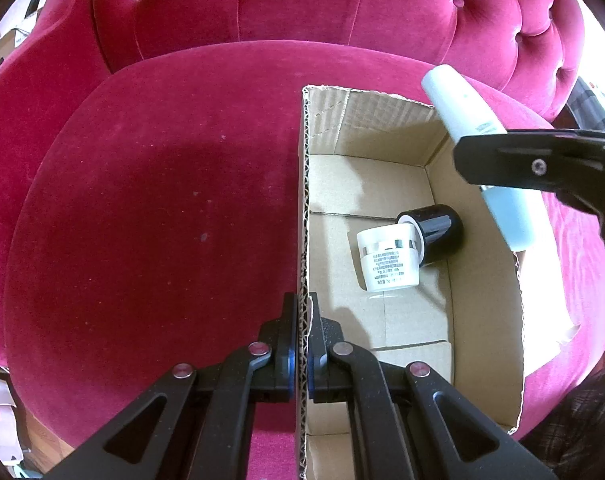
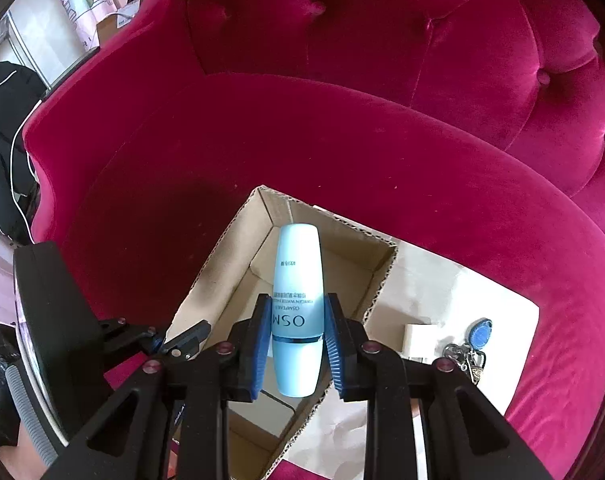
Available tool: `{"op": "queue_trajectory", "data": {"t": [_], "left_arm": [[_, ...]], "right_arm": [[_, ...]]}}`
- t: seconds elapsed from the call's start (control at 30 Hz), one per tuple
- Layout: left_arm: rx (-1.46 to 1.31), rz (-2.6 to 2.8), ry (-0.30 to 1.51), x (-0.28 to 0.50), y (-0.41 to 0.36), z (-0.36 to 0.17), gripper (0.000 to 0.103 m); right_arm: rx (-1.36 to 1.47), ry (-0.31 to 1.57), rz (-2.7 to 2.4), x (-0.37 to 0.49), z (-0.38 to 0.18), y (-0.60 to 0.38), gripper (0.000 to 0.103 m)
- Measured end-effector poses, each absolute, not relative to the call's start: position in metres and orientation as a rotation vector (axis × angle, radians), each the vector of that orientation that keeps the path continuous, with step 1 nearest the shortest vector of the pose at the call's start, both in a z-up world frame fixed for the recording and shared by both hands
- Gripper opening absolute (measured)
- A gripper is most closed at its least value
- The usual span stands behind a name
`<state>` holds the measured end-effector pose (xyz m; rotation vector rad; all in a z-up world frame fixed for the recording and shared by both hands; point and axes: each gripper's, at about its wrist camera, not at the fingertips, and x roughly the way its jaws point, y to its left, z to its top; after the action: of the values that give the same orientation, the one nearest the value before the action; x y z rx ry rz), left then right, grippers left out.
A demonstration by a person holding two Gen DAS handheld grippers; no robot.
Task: Organize rigid objects
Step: 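Carry the light-blue bottle into the box and open the right gripper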
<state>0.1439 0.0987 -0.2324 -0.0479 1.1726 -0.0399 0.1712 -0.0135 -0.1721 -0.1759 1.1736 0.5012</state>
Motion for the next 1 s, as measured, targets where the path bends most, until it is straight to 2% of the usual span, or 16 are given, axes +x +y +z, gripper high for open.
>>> {"op": "queue_trajectory", "data": {"t": [0.43, 0.5, 0.57, 0.6, 0.67, 0.77, 0.87, 1.0], "left_arm": [[-0.05, -0.04, 1.173, 0.145, 0.1, -0.232, 0.003], [-0.049, -0.041, 1.173, 0.145, 0.1, -0.231, 0.003], [-0.047, -0.042, 1.173, 0.145, 0.099, -0.231, 0.004], [-0.048, -0.043, 1.173, 0.145, 0.099, -0.231, 0.004], [-0.058, -0.041, 1.172, 0.146, 0.101, -0.229, 0.004], [-0.061, -0.039, 1.171, 0.146, 0.103, -0.229, 0.004], [-0.052, -0.038, 1.171, 0.145, 0.102, -0.228, 0.004], [-0.05, -0.037, 1.171, 0.145, 0.101, -0.228, 0.004]], "right_arm": [[-0.175, 1.173, 0.515, 0.172, -0.169, -0.016, 0.027], [-0.178, 1.17, 0.508, 0.173, -0.169, -0.017, 0.03], [-0.171, 1.17, 0.498, 0.175, -0.169, -0.02, 0.051], [-0.168, 1.165, 0.49, 0.176, -0.168, -0.021, 0.056], [-0.172, 1.155, 0.465, 0.177, -0.167, -0.025, 0.079], [-0.179, 1.143, 0.436, 0.179, -0.167, -0.031, 0.091], [-0.167, 1.152, 0.427, 0.181, -0.168, -0.036, 0.098], [-0.166, 1.154, 0.418, 0.185, -0.169, -0.042, 0.103]]}}
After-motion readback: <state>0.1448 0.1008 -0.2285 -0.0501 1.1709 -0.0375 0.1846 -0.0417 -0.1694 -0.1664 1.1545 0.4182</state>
